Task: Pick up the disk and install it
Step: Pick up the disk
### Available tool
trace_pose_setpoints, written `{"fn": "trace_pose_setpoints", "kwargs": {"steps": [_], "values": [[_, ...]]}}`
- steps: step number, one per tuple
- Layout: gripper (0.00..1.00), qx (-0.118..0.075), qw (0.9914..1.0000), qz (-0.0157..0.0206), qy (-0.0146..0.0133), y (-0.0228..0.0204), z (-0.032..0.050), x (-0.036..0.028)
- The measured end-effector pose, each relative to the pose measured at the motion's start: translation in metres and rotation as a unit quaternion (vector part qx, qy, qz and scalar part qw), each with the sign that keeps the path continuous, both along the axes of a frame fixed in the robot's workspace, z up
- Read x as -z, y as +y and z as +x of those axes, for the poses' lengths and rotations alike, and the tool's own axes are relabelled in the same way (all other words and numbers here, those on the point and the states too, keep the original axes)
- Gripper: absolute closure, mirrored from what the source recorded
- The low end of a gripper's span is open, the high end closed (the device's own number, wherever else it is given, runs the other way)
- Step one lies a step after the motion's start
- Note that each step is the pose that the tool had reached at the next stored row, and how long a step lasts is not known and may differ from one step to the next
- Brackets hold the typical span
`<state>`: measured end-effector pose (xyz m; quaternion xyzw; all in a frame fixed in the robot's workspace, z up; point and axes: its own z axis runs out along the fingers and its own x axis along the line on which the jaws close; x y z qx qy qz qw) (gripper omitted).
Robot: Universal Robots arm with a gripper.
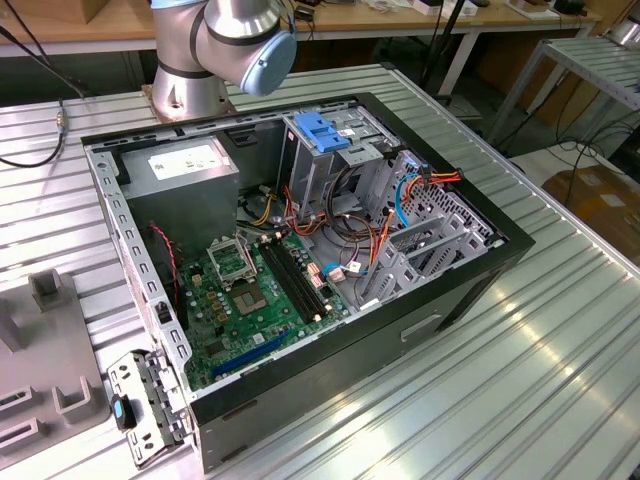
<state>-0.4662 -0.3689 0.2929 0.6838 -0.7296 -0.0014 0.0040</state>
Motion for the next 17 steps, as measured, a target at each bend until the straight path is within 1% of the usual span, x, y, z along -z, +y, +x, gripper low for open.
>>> {"fn": "trace_pose_setpoints", "kwargs": {"steps": [3, 10, 11, 12, 17], "values": [[0.55, 0.0, 1.0, 0.0, 0.0001, -0.002, 0.0, 0.0], [0.55, 0.0, 1.0, 0.0, 0.0, -0.0022, 0.0, 0.0002], [0.57, 0.0, 1.0, 0.0, 0.0, -0.0022, 0.0, 0.0003], [0.63, 0.0, 1.0, 0.0, 0.0001, -0.0022, 0.0, 0.0003], [0.63, 0.0, 1.0, 0.0, 0.0001, -0.0022, 0.0, 0.0004]]}}
